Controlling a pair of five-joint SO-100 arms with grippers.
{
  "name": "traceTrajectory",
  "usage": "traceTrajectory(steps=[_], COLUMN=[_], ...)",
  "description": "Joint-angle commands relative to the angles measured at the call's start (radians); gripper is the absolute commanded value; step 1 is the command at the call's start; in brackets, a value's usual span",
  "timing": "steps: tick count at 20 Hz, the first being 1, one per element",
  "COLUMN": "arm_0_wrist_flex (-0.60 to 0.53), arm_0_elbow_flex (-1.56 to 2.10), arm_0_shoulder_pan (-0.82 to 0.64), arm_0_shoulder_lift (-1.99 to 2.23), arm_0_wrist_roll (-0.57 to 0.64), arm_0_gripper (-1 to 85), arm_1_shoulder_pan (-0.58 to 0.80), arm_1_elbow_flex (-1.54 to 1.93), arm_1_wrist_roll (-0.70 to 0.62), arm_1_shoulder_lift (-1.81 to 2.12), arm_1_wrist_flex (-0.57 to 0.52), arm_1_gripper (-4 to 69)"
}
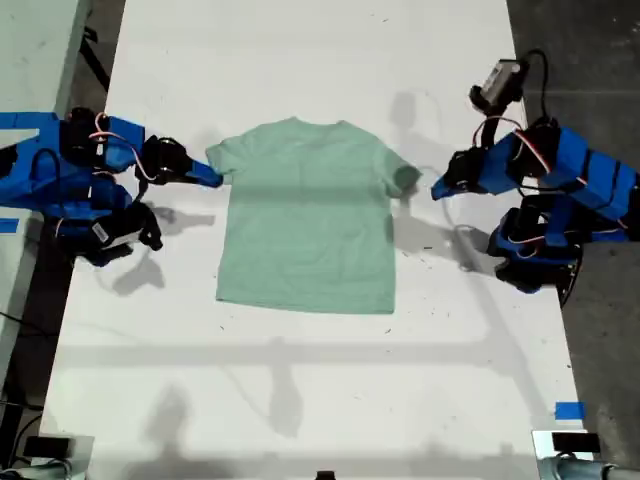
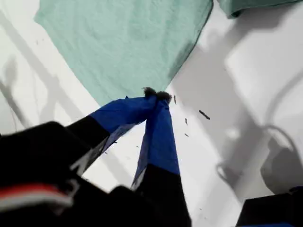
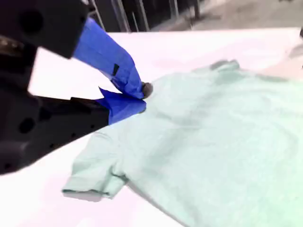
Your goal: Fold tshirt
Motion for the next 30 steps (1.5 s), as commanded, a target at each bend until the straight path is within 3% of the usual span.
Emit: traceTrajectory(steps=[1,4,8,10,15,17,24,27,30], arm_0_wrist_flex=[0.23,0.388,0.514,0.523,0.491,0.48,0.365,0.341,0.313], arm_0_elbow_flex=[-0.477,-0.709,-0.747,-0.742,-0.761,-0.758,-0.653,-0.632,-0.595], arm_0_shoulder_pan=[-0.121,-0.259,-0.44,-0.488,-0.505,-0.505,-0.485,-0.48,-0.477], arm_0_shoulder_lift=[-0.391,-0.569,-0.653,-0.681,-0.686,-0.701,-0.704,-0.707,-0.713], arm_0_wrist_roll=[0.17,0.333,0.477,0.537,0.63,0.647,0.644,0.643,0.641], arm_0_gripper=[0.1,0.7,4.6,2.3,0.1,0.1,0.1,0.1,0.2], arm_1_shoulder_pan=[0.095,0.179,0.252,0.29,0.359,0.373,0.459,0.506,0.537], arm_1_elbow_flex=[-0.305,-0.545,-0.607,-0.618,-0.594,-0.497,-0.196,-0.222,-0.33], arm_1_wrist_roll=[-0.129,-0.267,-0.405,-0.512,-0.632,-0.657,-0.718,-0.739,-0.746], arm_1_shoulder_lift=[-0.192,-0.394,-0.463,-0.488,-0.518,-0.551,-0.782,-0.92,-1.094], arm_1_wrist_flex=[0.124,0.242,0.242,0.245,0.236,0.156,-0.287,-0.383,-0.391], arm_1_gripper=[1.7,5.1,12.2,17.5,27.9,29.9,32.0,32.9,33.3])
